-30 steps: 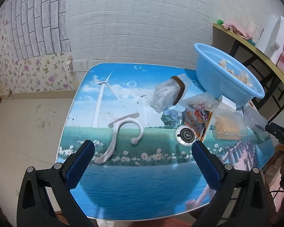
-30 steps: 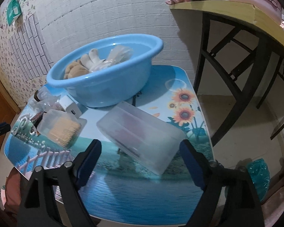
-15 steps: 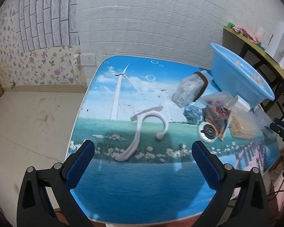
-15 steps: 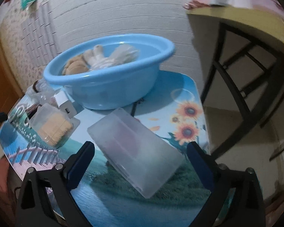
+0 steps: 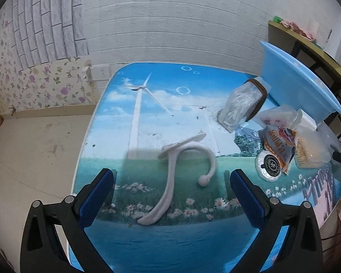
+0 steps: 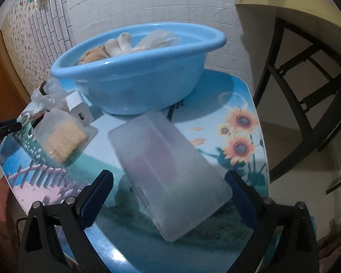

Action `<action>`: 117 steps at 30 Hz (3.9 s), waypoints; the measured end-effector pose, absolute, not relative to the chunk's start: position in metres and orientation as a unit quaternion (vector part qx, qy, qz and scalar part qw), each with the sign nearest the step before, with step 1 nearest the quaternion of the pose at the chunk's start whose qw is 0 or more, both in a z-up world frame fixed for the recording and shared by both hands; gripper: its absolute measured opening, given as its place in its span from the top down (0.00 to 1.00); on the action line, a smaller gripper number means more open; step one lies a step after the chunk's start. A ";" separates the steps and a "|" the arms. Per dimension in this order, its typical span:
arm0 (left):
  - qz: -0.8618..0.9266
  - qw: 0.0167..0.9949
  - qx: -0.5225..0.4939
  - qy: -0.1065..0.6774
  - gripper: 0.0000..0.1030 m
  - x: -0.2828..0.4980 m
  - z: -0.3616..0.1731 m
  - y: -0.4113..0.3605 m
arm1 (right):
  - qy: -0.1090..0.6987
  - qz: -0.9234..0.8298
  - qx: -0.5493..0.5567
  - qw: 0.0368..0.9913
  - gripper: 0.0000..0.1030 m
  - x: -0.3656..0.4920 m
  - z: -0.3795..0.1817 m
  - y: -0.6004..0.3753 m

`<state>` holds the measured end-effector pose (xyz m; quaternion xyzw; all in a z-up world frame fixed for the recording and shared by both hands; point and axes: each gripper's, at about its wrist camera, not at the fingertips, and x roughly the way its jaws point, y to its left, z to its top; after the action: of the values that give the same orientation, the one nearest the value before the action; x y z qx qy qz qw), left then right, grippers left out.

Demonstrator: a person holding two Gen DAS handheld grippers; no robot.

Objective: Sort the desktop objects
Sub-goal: 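Grasp the clear plastic box with the right gripper while the left grasps the white hook, then lift the clear box and white hook off the table with both grippers, then carry the clear box and white hook over the blue basin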

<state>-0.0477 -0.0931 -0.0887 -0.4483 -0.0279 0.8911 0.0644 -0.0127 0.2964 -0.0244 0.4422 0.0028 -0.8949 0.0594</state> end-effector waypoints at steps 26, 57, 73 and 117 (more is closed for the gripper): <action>0.888 0.110 -0.446 -0.005 0.86 -0.016 -0.080 -0.067 | -0.056 -0.897 0.437 0.027 0.40 0.004 -0.023 0.291; 0.897 0.094 -0.432 0.018 0.82 -0.021 -0.082 -0.058 | -0.006 -0.906 0.423 0.022 0.39 0.007 -0.027 0.275; 0.901 0.093 -0.423 0.026 0.50 -0.029 -0.081 -0.066 | 0.005 -0.909 0.416 0.034 0.23 0.008 -0.030 0.267; 0.911 0.095 -0.400 -0.002 0.53 -0.046 -0.033 -0.052 | -0.064 -0.919 0.388 -0.017 0.42 0.024 0.012 0.317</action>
<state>-0.0463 -0.0515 -0.0330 -0.4004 -0.0021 0.9114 0.0953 0.0244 0.3170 0.0116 0.3882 -0.0636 -0.9192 -0.0165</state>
